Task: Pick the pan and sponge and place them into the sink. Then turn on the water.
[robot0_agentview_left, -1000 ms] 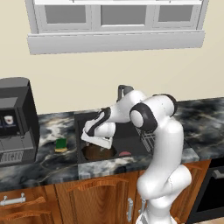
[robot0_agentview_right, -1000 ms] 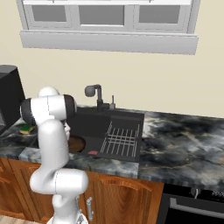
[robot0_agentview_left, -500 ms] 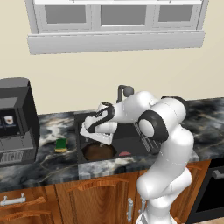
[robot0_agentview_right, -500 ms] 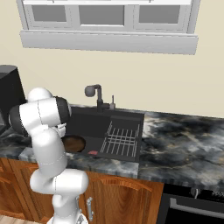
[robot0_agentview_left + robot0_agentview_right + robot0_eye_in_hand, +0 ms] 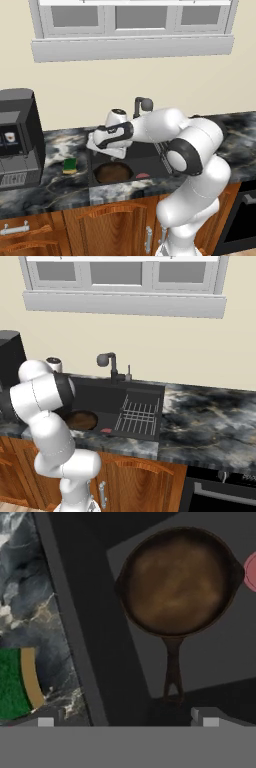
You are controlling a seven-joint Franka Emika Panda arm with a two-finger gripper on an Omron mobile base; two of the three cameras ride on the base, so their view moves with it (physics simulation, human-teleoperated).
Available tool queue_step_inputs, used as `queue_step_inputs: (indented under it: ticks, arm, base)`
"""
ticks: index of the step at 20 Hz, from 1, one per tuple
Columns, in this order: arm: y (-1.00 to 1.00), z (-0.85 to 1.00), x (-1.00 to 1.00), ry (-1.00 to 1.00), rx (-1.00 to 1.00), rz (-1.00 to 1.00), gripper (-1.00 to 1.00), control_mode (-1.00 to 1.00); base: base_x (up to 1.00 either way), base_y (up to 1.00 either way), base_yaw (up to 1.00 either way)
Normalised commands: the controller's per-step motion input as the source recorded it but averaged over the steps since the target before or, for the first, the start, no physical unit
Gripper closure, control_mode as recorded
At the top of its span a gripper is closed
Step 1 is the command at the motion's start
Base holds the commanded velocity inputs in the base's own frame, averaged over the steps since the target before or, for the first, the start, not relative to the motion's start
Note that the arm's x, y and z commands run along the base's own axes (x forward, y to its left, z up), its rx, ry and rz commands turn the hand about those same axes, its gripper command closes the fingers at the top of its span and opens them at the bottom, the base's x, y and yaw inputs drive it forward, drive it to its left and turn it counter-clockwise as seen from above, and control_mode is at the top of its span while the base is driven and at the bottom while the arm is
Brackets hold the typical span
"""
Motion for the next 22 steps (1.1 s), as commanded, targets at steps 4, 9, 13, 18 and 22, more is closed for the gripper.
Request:
queue_step_inputs:
  ticks: [4,9,13,18,22]
  arm:
    - [0.21,0.33,-0.03,-0.02,-0.01,0.11,-1.0,-1.0]
    - [0.27,0.19,-0.07,0.0,-0.01,0.14,-1.0,-1.0]
    - [0.26,0.17,-0.16,0.0,-0.03,0.15,-1.0,-1.0]
    - [0.3,0.08,-0.14,-0.03,-0.06,0.13,-1.0,-1.0]
    - [0.3,0.01,-0.06,-0.1,-0.09,0.12,-1.0,-1.0]
  base:
    - [0.0,0.0,0.0]
    - [0.0,0.0,0.0]
    - [0.0,0.0,0.0]
    - [0.0,0.0,0.0]
    - [0.0,0.0,0.0]
